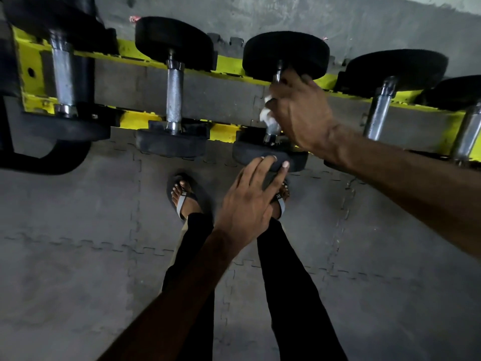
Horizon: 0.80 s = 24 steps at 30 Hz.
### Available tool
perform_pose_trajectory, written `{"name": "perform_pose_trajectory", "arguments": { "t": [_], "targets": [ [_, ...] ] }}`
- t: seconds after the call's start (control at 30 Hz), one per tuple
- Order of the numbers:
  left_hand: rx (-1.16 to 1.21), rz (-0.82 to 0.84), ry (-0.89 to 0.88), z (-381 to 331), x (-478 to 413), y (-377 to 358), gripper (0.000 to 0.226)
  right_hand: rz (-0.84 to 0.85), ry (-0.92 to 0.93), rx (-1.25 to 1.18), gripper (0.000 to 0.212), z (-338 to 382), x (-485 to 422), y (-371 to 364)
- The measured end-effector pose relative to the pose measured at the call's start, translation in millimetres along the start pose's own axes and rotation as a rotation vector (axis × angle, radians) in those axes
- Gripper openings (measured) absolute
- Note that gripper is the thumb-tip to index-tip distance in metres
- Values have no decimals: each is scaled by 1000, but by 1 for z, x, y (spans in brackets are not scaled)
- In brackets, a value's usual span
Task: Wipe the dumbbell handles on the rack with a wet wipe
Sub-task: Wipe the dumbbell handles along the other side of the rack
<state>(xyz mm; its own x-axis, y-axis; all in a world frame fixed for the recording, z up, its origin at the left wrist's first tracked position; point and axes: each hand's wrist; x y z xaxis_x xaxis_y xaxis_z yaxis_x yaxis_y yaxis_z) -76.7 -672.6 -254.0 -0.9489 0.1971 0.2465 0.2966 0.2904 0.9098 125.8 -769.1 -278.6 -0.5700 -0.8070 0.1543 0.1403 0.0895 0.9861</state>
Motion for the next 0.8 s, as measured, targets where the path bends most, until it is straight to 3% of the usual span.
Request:
{"name": "perform_pose_trajectory", "arguments": {
  "t": [0.07,0.17,0.33,0.4,0.57,0.73,0.8],
  "targets": [
    [6,-9,-9,1,-1,-1,80,-166,-115,-118,21,-2,5,-4],
    [6,-10,-5,1,0,-2,80,-254,-360,-438,28,6,14,-6],
    [46,-45,-6,1,0,-5,71,-562,-978,-791,17,38,6,-9],
    [59,-60,-13,3,0,-7,64,-609,-1195,-878,14,44,-4,-8],
    [60,-45,-15,3,0,-6,72,-399,-1523,-1243,23,18,-25,-19],
    [44,-50,-4,2,0,-5,78,-181,-1551,-1695,19,-7,-34,-3],
    [42,-46,-1,2,0,-6,77,-207,-1593,-1912,17,-14,-32,-2]
  ]
}}
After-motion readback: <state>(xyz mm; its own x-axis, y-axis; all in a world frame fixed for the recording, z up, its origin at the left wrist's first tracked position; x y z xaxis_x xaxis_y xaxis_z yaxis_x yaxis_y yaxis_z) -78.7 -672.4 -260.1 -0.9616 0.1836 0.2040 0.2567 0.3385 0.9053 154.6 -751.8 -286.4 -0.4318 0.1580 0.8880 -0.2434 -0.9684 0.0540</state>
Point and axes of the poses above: each hand's wrist, its own x-axis away from the middle knuckle, its own y-axis out of the back of the hand, z = x × y, and after that the axes turned 6 degrees about -x, right-handed
